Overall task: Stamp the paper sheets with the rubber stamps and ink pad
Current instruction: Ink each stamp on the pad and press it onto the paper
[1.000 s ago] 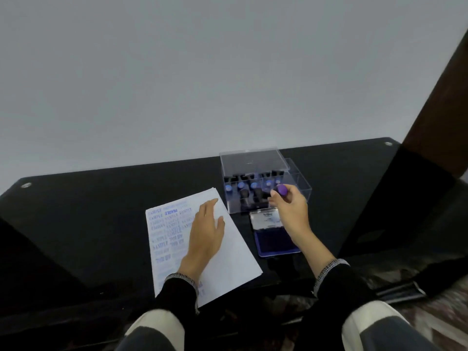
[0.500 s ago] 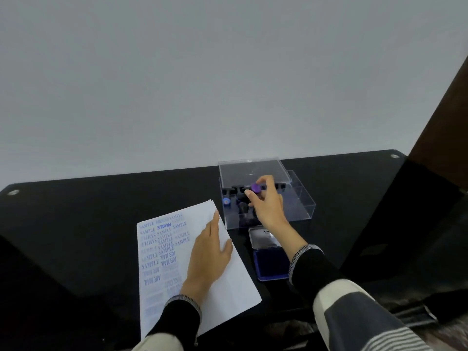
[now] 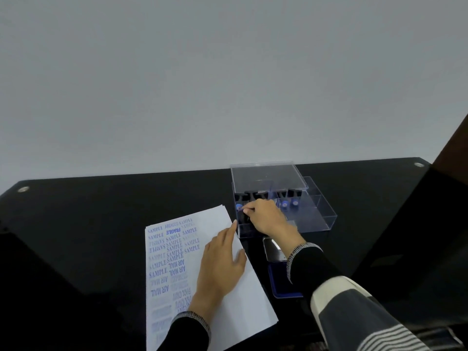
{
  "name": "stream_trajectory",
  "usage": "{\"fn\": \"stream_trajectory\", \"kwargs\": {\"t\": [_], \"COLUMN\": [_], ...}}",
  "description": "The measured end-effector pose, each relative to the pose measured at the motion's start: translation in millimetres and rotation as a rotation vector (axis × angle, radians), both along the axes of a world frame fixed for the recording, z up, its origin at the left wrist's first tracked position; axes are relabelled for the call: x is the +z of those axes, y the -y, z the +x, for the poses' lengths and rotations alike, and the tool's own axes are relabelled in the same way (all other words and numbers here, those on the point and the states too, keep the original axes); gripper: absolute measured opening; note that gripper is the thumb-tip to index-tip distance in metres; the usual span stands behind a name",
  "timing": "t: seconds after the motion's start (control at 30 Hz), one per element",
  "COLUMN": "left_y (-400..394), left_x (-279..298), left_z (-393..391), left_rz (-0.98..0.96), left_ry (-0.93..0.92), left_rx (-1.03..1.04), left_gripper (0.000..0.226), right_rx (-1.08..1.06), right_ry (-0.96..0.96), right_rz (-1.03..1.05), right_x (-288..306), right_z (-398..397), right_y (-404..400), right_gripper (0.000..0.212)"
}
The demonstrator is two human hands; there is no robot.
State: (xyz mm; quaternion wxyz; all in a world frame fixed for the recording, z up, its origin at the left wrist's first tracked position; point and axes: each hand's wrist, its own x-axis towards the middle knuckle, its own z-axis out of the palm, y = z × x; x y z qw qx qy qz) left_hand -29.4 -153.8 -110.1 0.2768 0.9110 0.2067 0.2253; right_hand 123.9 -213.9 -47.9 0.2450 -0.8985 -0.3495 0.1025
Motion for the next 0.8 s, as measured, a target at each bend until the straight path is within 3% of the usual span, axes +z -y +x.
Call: {"fn": "stream_trajectory", "kwargs": {"t": [0.17, 0.33, 0.47, 0.6, 0.7, 0.8], "left_y": [0, -1, -1, 0, -1, -1], "left_x": [1, -1, 0, 2, 1, -1], "left_z": [0, 0, 0, 0, 2, 4], "left_rz": [-0.01, -0.017, -0.026, -0.025, -0.037, -0.017], "left_ry": [-0.01, -0.016, -0.007, 0.006, -0.008, -0.019], "left_rx": [0.012, 0.024, 0.019, 0.008, 0.008, 0.011], "left_gripper": [0.067, 0.067, 0.066, 0.065, 0.064, 0.064], "right_rx": [-0.034, -0.244, -0.324, -0.293, -0.271, -0.302], "right_ry": [-0.015, -0.006, 0.002, 0.013, 0.046, 0.054], "right_rz": [-0.048, 0.171, 0.34, 0.21, 0.009, -0.034], "right_x": [1, 2, 10, 17, 14, 9], "right_z": [0, -2, 8, 21, 23, 19], "right_y": [-5, -5, -16, -42, -58, -64], "right_gripper": [0.027, 0.014, 0.02, 0.034, 0.033, 0.032]}}
